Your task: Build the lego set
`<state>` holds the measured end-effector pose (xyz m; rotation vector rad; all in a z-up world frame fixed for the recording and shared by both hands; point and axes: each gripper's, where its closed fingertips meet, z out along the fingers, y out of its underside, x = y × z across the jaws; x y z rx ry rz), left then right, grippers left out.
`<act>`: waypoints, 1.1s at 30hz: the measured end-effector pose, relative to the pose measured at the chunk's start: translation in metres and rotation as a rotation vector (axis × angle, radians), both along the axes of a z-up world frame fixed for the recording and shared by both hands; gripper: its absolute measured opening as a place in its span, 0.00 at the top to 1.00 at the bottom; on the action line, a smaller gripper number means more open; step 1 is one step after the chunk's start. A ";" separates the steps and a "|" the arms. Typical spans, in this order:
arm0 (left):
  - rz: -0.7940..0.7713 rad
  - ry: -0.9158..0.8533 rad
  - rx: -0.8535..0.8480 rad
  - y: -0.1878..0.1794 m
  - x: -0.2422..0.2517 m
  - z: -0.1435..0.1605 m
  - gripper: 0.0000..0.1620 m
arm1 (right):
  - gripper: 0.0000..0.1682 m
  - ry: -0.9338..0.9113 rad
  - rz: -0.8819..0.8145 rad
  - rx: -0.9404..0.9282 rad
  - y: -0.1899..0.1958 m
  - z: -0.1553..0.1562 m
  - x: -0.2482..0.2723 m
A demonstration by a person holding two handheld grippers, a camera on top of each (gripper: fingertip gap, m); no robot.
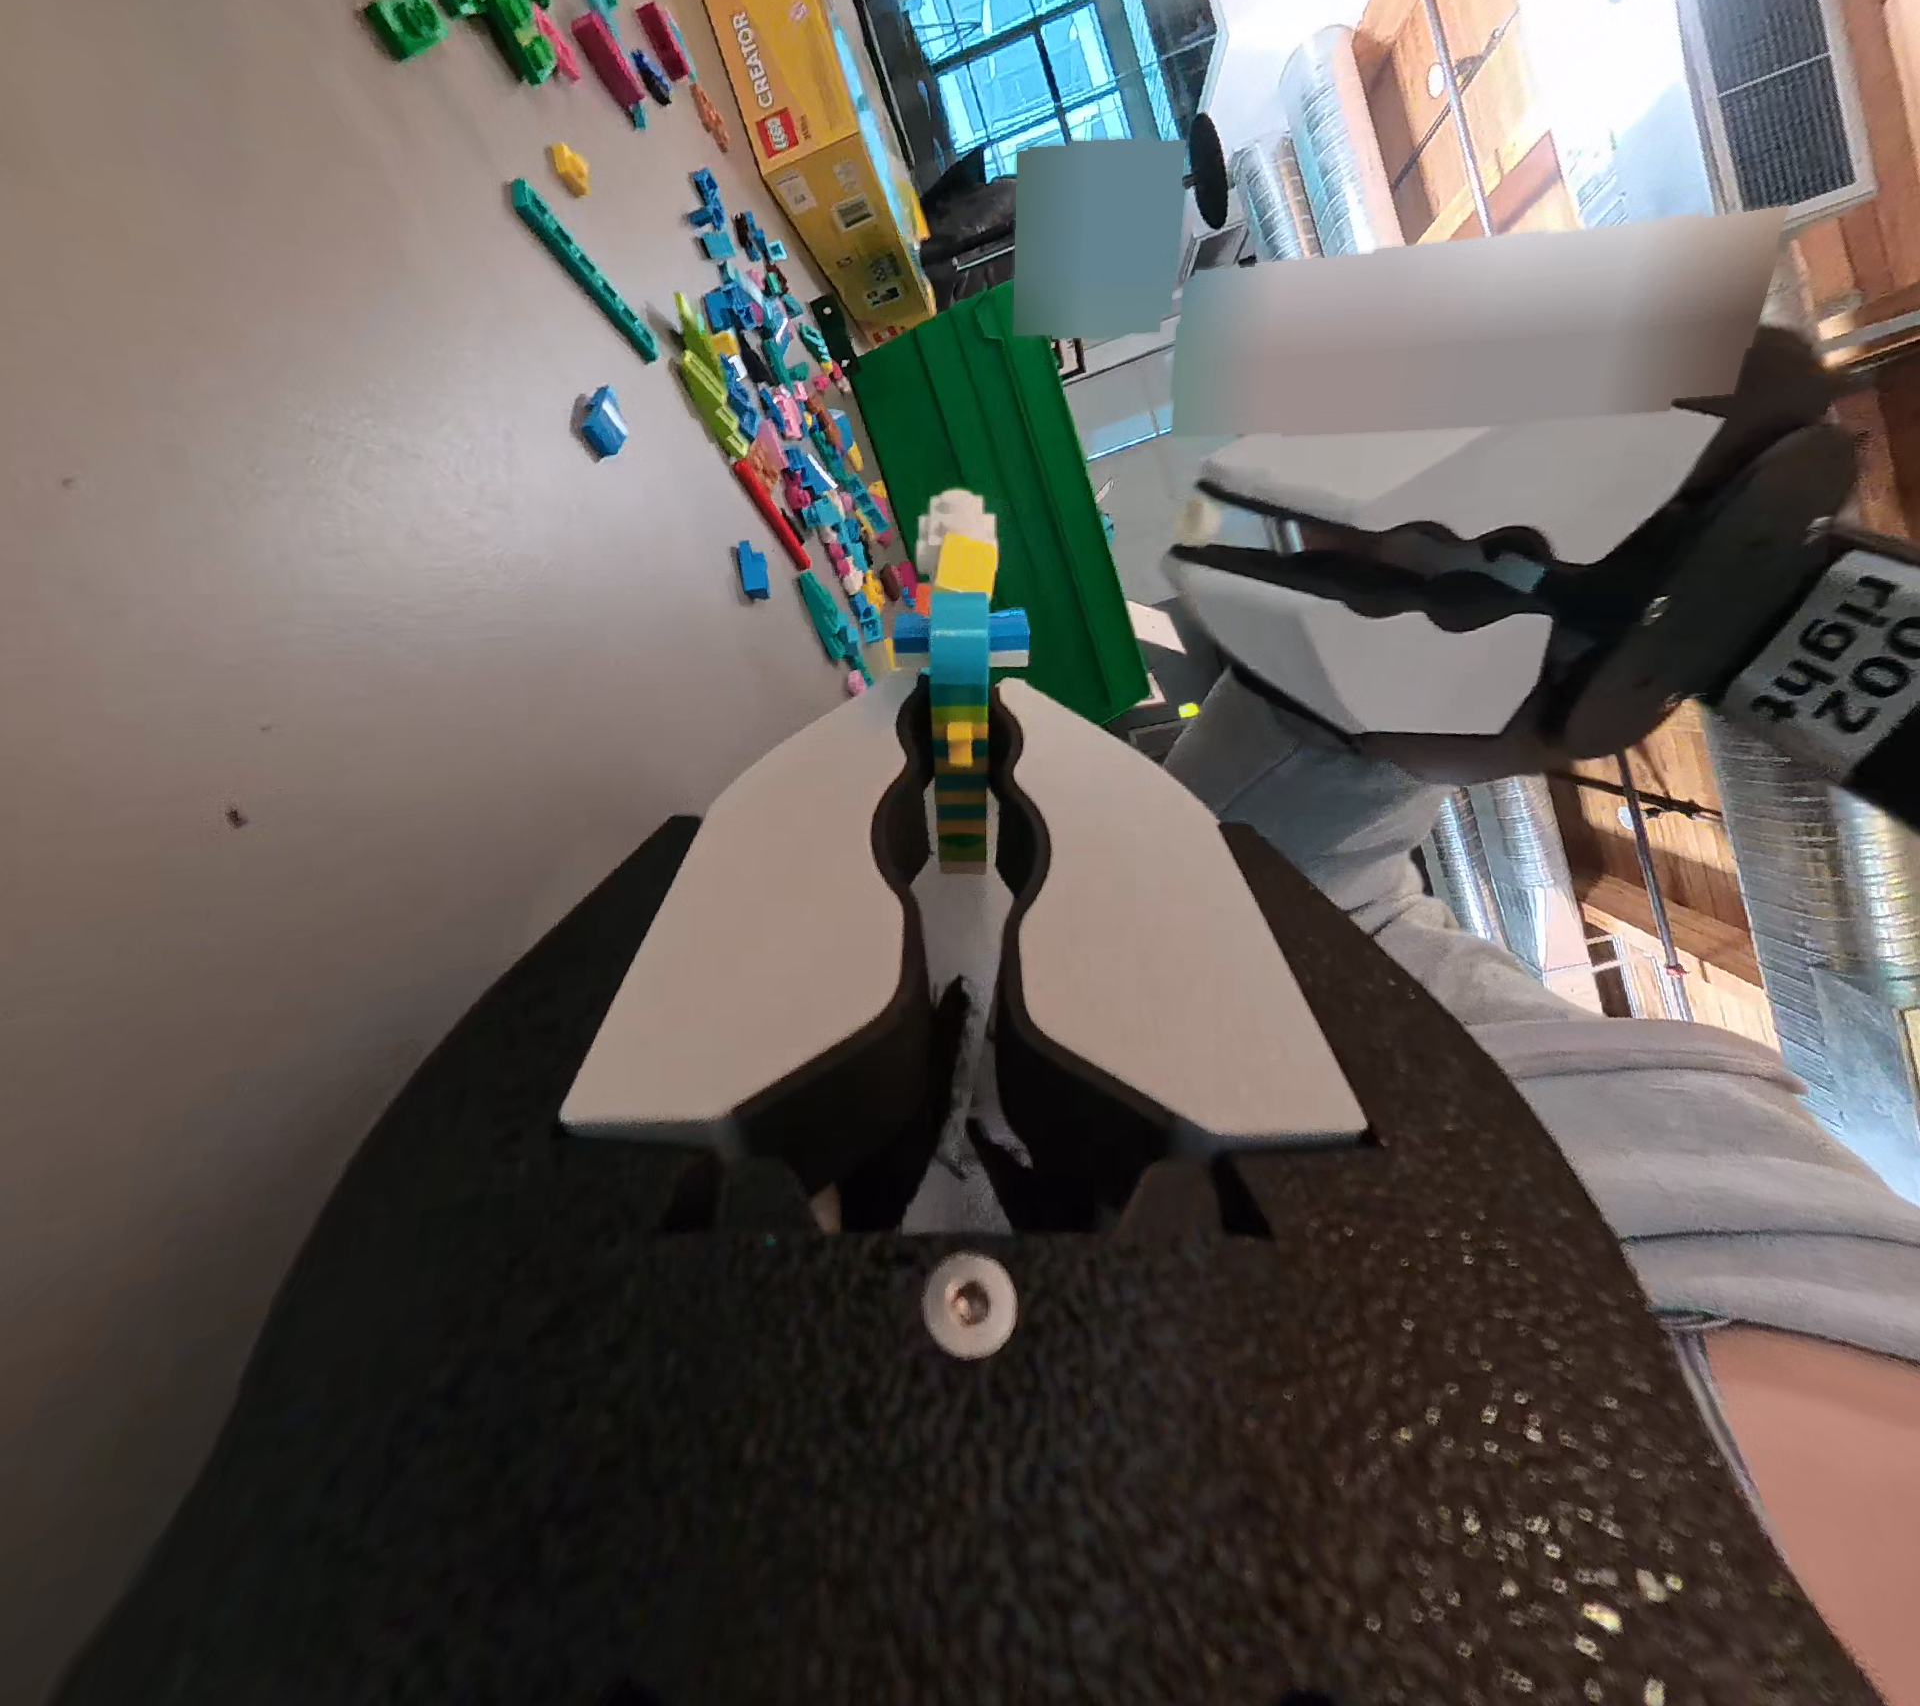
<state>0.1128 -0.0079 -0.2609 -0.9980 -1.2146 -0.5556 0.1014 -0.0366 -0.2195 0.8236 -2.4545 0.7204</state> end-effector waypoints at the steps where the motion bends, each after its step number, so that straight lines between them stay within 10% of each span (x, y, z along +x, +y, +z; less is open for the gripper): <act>1: -0.004 -0.010 -0.003 0.000 0.000 -0.004 0.95 | 0.96 -0.005 0.003 0.000 0.000 0.000 0.000; 33: -0.090 0.044 0.012 0.010 0.009 0.002 0.95 | 0.96 -0.054 0.004 0.084 0.011 -0.019 0.006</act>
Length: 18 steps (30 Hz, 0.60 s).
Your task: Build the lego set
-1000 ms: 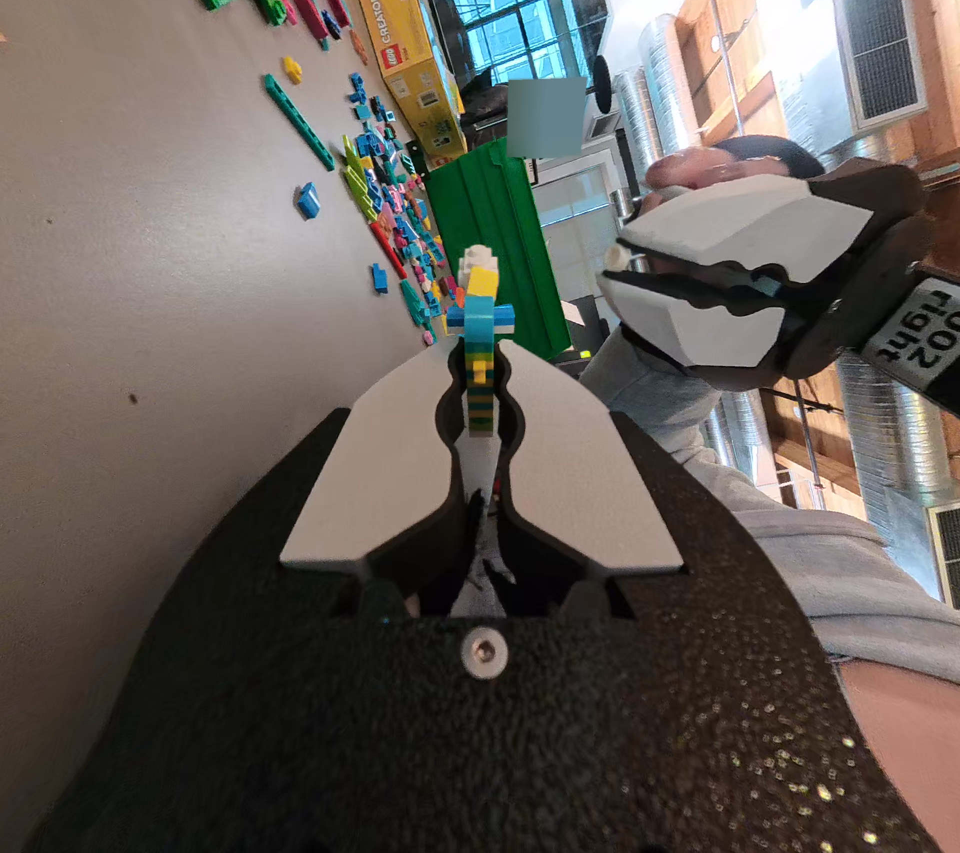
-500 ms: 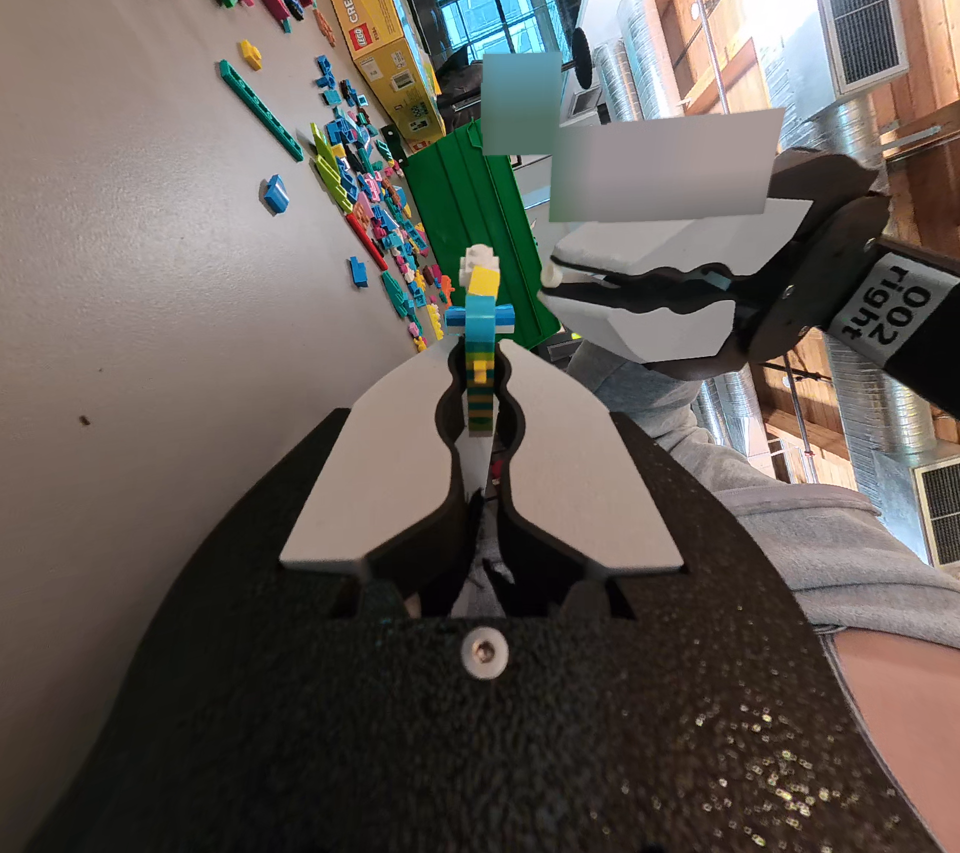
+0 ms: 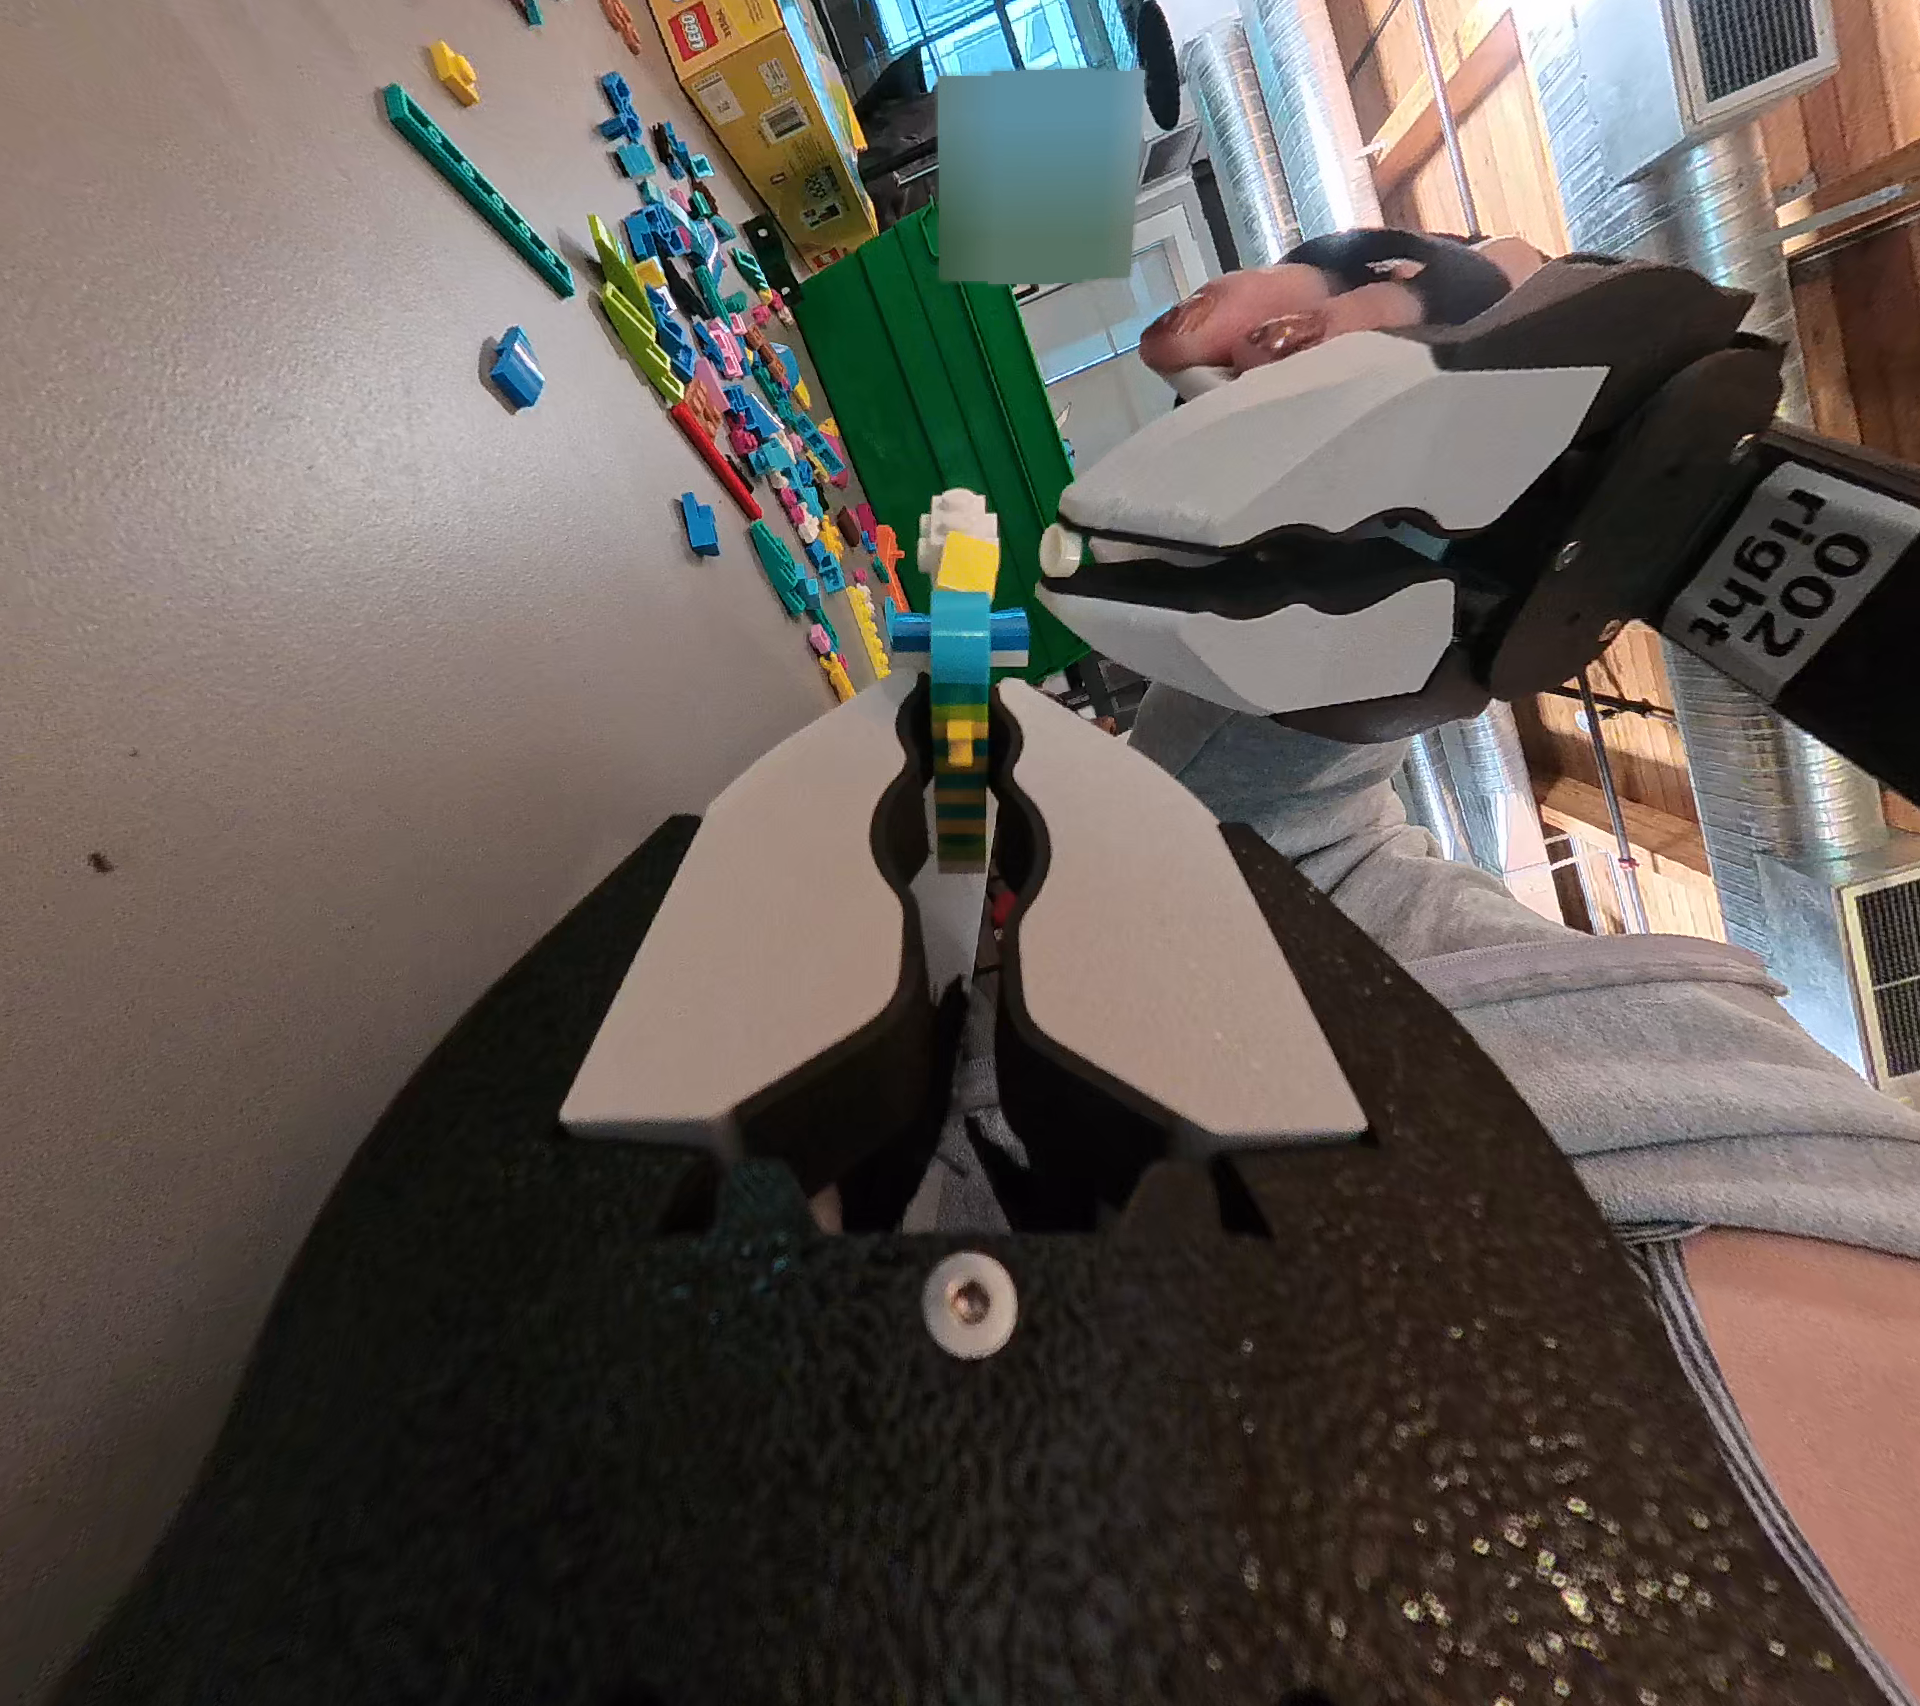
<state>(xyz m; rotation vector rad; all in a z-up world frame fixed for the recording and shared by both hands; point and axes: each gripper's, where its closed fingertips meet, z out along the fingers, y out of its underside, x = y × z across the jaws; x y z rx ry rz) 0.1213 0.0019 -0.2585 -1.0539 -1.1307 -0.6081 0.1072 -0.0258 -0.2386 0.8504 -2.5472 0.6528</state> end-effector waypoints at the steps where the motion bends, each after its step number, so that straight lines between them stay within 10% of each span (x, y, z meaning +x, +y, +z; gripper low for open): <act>1: -0.005 0.003 -0.002 0.001 0.001 0.000 0.95 | 0.96 -0.002 0.001 0.003 0.000 0.000 0.000; 18: 0.069 0.017 0.024 -0.009 -0.004 0.004 0.95 | 0.96 0.029 0.005 0.012 0.002 0.006 0.001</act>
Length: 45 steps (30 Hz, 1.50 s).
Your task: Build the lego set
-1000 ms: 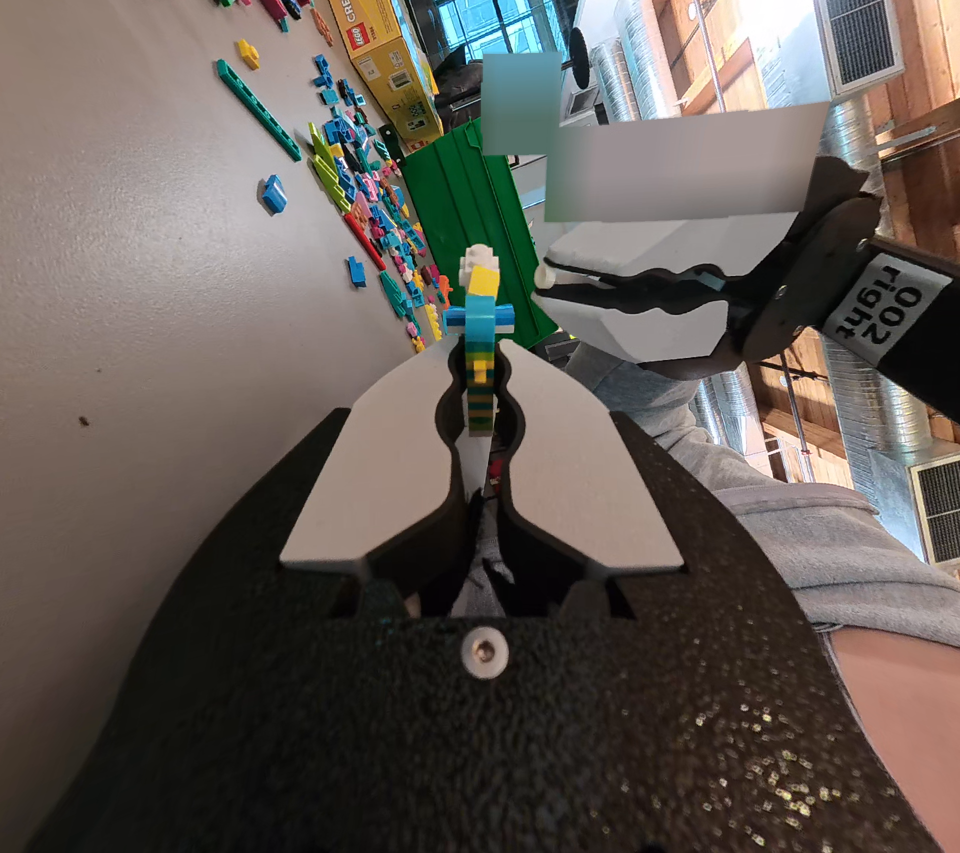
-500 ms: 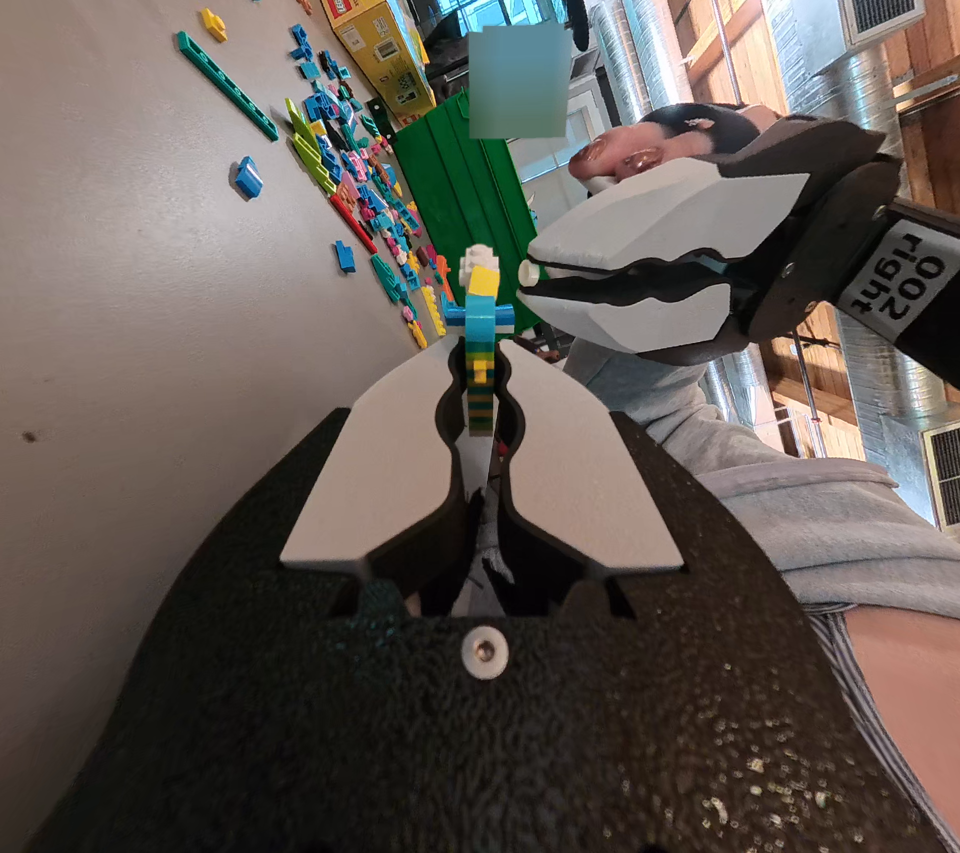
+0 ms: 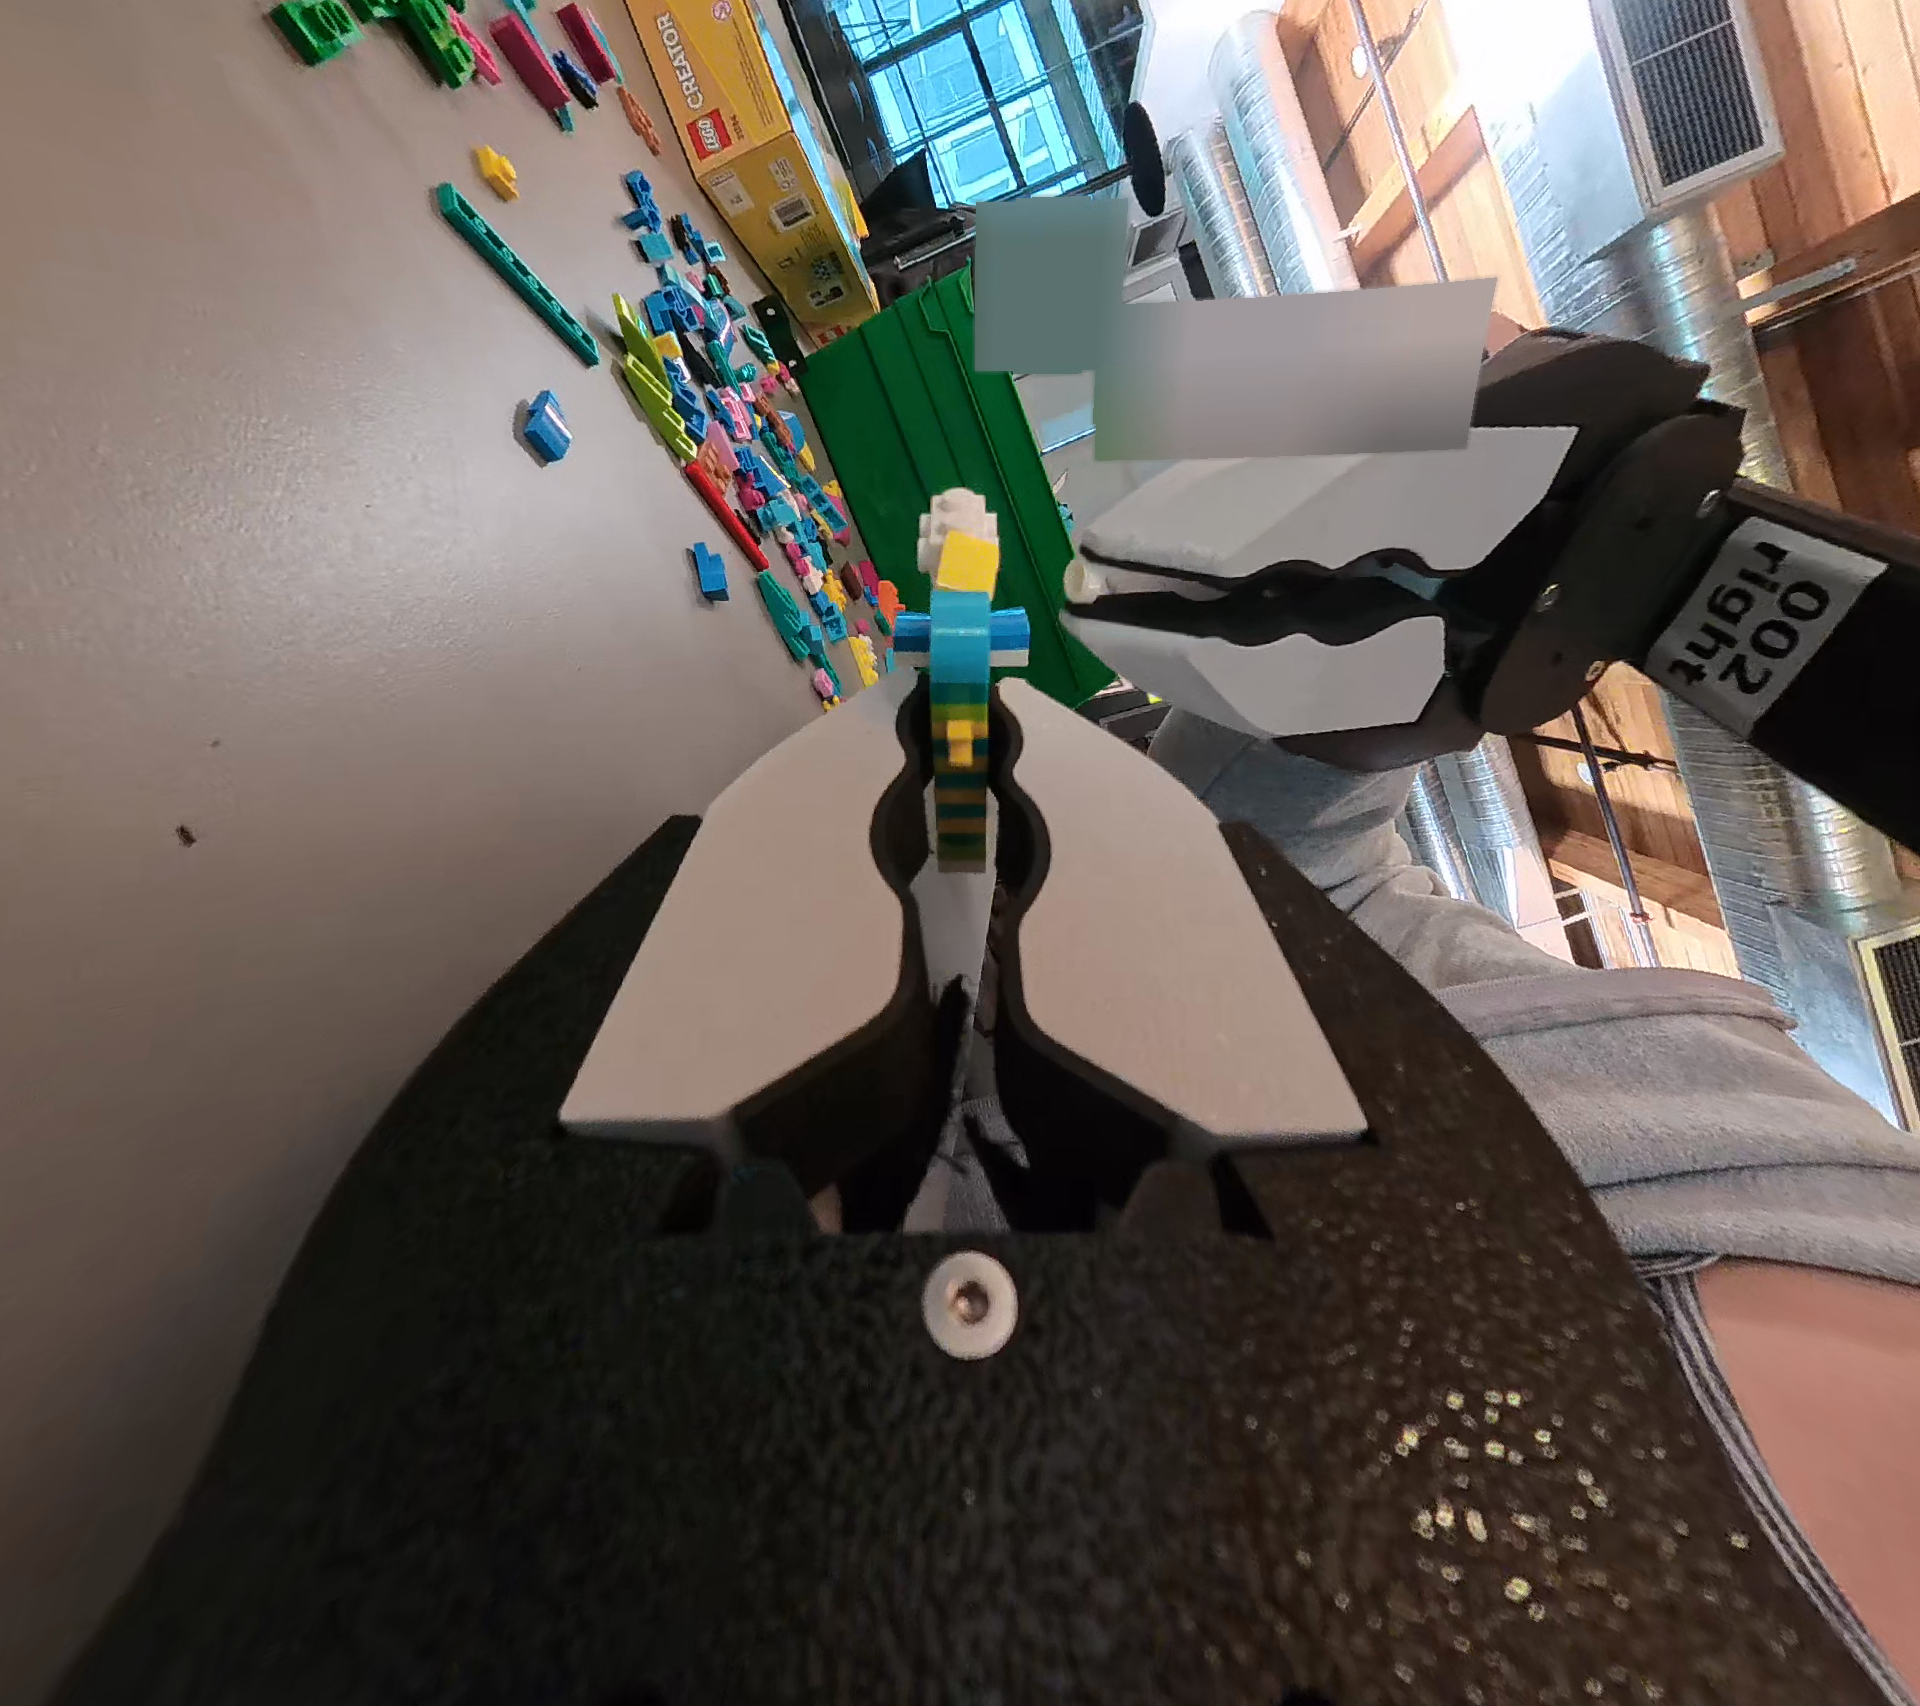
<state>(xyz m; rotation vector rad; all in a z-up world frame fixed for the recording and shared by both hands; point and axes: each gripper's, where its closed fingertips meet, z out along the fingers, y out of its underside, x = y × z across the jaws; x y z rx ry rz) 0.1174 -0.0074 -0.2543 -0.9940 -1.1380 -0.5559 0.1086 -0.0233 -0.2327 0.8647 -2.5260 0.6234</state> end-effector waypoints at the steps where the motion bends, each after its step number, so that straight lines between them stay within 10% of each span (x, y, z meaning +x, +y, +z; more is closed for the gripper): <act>1: -0.004 0.000 0.000 0.000 0.000 0.000 0.95 | 0.96 0.001 -0.001 -0.001 0.000 0.000 -0.001; 45: -0.091 -0.064 -0.071 0.013 0.007 -0.014 0.95 | 0.96 -0.158 -0.062 0.235 -0.002 -0.024 -0.002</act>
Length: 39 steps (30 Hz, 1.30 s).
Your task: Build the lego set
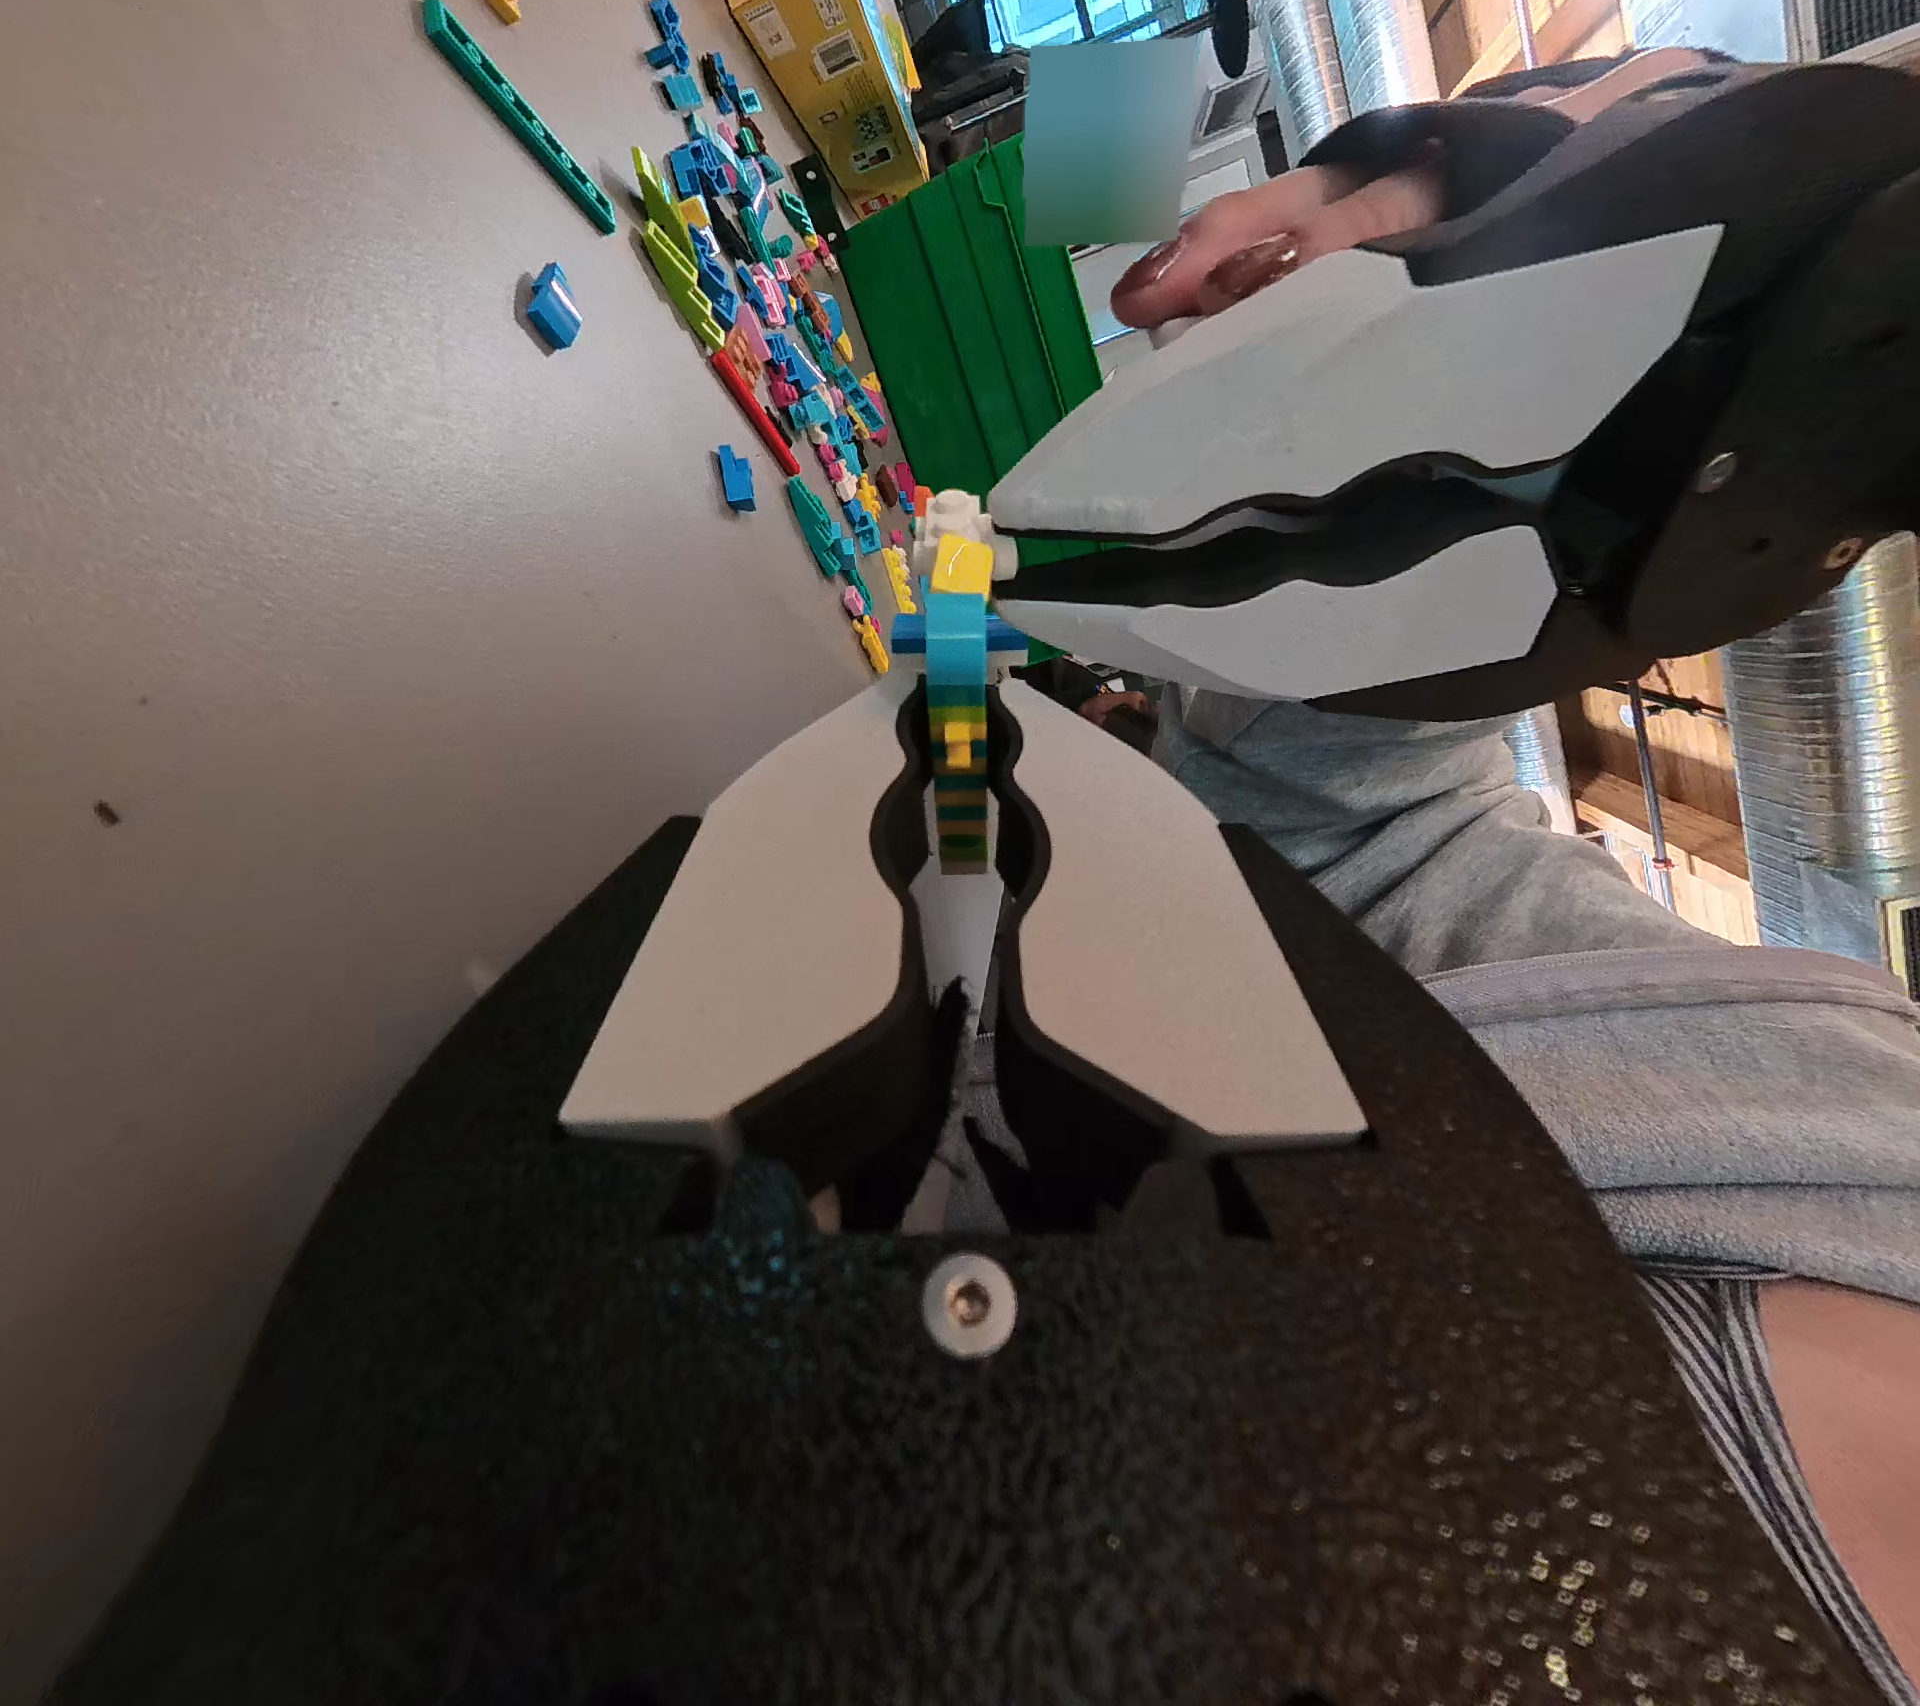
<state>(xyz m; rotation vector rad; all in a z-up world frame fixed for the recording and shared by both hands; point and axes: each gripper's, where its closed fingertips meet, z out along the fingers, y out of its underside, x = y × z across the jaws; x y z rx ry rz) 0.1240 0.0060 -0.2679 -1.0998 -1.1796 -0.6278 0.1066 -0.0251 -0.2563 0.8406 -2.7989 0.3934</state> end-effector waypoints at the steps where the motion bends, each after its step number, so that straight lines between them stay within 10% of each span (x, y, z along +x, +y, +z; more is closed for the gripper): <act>1: -0.001 -0.001 0.001 0.000 0.000 0.000 0.95 | 0.96 0.000 0.000 0.000 0.000 0.000 0.000; 29: -0.016 -0.065 0.062 -0.001 0.001 0.000 0.95 | 0.94 -0.024 -0.057 -0.032 0.002 0.004 -0.007; 39: -0.048 -0.050 0.086 0.001 0.005 0.004 0.95 | 0.77 -0.951 -0.588 -0.274 0.005 0.021 -0.006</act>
